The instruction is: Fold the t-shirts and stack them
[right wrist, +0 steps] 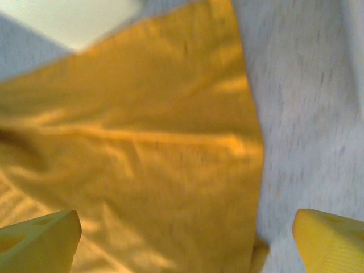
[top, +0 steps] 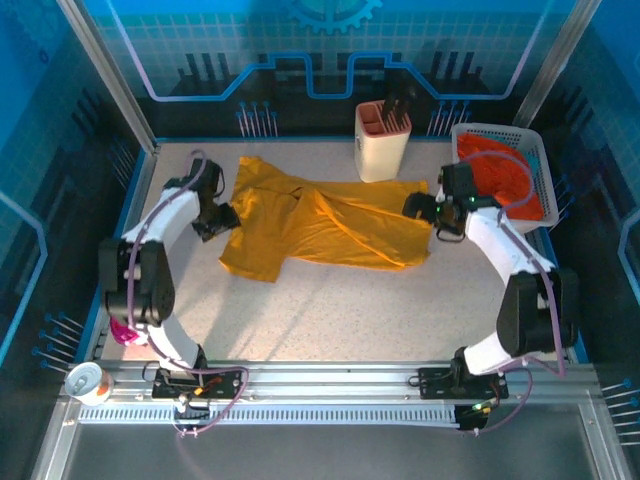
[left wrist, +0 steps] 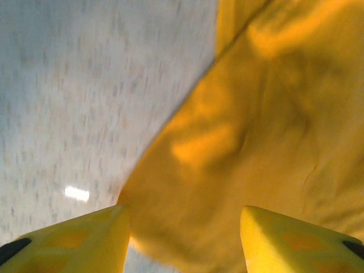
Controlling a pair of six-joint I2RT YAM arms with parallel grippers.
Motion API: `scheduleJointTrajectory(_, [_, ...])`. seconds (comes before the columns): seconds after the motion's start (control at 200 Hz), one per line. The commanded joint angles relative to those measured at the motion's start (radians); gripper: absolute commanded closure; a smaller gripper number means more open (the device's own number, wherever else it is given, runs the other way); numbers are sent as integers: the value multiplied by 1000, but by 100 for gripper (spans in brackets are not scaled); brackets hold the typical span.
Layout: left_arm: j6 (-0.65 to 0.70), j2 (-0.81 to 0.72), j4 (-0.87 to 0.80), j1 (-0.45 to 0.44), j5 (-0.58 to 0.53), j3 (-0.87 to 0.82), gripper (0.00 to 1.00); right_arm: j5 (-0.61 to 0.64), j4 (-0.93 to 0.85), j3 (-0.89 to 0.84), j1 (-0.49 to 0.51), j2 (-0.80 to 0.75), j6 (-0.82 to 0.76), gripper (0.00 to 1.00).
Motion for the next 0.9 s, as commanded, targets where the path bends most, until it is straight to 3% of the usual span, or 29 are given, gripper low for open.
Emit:
scheduleJointTrajectory(0.0, [-67,-85,49,-30,53,-178,46,-62,15,-116,21,-63,60,4])
scheduleJointTrajectory(0.145, [-116,-120,115,-54,48,-321,45,-49,35,-235,52,-131,69,5])
scheduleJointTrajectory(0.46, [-161,-13,297,-54,32,-348,46,-48,40,-329,52,-171,102,5])
scheduleJointTrajectory(0.545, [-156,9,313,-54,27,-336,52,-43,49,-336,45,-160,101,8])
scheduleJointTrajectory(0.63, [-147,17,308,-53,17,-326,66,-21,61,-328,37,-138,86,14])
scheduleJointTrajectory(0.776, [-127,-1,271,-54,0,-322,100,6,61,-266,38,-67,48,20])
scheduleJointTrajectory(0.896, [-114,-68,204,-54,-1,-338,100,35,45,-210,36,-1,23,20])
